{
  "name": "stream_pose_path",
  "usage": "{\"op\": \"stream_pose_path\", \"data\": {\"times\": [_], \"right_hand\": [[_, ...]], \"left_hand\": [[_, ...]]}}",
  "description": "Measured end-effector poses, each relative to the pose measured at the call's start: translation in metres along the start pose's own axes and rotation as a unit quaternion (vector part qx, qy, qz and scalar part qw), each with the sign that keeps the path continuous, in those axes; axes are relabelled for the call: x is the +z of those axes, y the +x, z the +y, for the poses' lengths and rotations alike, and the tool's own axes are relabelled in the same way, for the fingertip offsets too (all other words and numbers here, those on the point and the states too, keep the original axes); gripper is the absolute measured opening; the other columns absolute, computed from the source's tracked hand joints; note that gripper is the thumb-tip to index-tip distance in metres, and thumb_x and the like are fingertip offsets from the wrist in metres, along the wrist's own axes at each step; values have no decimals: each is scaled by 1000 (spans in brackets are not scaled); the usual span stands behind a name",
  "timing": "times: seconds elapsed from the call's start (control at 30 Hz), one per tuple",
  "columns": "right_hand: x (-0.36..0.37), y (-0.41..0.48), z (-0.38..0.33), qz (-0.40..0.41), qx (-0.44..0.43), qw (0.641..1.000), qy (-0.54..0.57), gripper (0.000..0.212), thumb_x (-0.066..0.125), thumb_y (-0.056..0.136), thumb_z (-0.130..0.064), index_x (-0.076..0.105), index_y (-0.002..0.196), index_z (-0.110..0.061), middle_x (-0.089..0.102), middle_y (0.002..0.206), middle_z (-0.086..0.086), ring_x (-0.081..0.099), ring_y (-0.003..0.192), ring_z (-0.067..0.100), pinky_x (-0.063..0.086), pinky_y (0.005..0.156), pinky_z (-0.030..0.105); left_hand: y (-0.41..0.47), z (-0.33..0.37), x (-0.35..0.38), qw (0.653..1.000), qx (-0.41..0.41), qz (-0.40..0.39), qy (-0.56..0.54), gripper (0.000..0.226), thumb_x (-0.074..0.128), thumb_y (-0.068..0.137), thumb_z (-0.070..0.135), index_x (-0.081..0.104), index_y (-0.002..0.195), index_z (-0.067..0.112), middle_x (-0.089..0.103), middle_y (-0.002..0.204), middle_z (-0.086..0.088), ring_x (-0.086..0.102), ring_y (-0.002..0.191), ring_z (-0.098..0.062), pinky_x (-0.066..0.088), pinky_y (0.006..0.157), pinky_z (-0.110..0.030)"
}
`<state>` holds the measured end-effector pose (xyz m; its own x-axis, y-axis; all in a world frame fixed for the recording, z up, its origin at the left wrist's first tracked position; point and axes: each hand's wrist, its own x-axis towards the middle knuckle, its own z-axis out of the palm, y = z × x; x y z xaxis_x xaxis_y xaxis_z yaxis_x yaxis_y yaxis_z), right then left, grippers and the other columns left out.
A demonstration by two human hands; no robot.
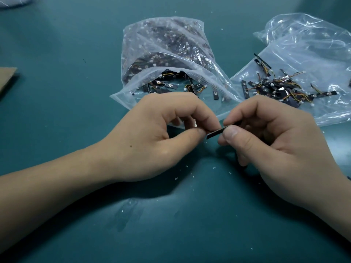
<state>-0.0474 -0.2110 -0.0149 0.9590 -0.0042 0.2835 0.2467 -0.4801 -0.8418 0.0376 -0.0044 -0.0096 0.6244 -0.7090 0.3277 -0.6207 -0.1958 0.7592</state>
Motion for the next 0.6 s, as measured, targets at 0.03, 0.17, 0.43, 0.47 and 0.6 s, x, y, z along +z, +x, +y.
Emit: {"op": "stream_pose_path", "data": {"times": [0.03,0.17,0.43,0.47,0.6], "right_hand": [[0,0,0,7,0,1000,-5,12,64,88,-41,65,93,-30,75,81,-2,59,52,21,49,50,44],[2,0,-1,18,1,999,-34,13,64,88,-44,64,90,-31,73,78,-1,60,52,23,50,50,44],[0,-1,-1,-3,-1,999,-50,14,67,86,-44,66,85,-29,69,68,6,59,50,24,47,47,44],[0,-1,-1,-7,-5,998,-58,14,68,86,-43,66,84,-29,67,66,6,58,49,23,46,46,43],[-1,-2,-1,-9,-5,998,-55,14,68,86,-43,67,84,-29,66,64,7,58,49,25,46,46,44]], "left_hand": [[0,1,0,1000,-5,1,-5,17,67,90,7,76,98,19,71,90,8,67,87,-22,52,80,-29],[0,3,-2,999,-24,5,-27,8,73,87,18,76,94,21,72,84,8,69,84,-19,53,78,-25],[0,4,2,998,-14,31,46,3,73,90,20,75,90,22,69,82,14,67,81,-12,47,74,-14],[0,4,1,998,-13,25,53,3,73,90,20,75,90,22,69,82,14,67,82,-11,47,74,-13],[0,4,0,998,-7,11,58,2,71,90,20,74,90,21,68,83,13,67,83,-11,47,74,-14]]}}
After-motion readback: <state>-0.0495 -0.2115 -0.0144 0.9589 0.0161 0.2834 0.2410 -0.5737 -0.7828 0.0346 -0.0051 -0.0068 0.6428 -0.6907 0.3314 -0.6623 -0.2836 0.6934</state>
